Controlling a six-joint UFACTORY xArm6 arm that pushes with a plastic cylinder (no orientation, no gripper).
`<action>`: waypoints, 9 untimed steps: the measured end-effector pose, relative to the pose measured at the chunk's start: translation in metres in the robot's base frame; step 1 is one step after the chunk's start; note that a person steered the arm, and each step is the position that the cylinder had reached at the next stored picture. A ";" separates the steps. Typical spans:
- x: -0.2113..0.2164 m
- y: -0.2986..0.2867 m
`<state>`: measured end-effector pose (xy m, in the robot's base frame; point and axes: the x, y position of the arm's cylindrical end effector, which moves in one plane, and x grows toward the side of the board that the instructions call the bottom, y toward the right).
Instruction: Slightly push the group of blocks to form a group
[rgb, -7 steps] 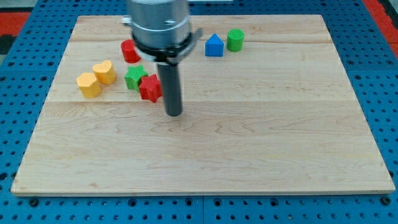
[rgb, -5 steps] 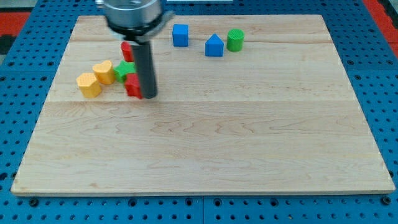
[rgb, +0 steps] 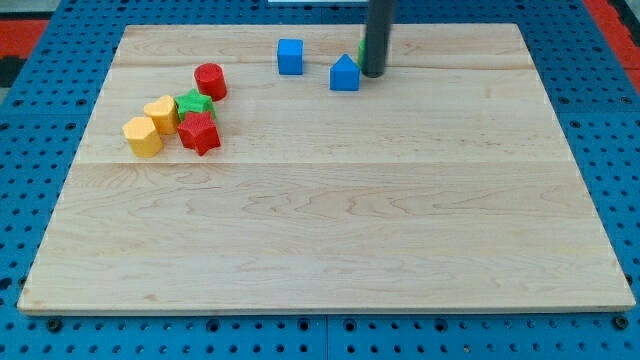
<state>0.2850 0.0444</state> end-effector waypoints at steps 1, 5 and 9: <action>0.014 -0.051; -0.019 -0.166; 0.015 -0.123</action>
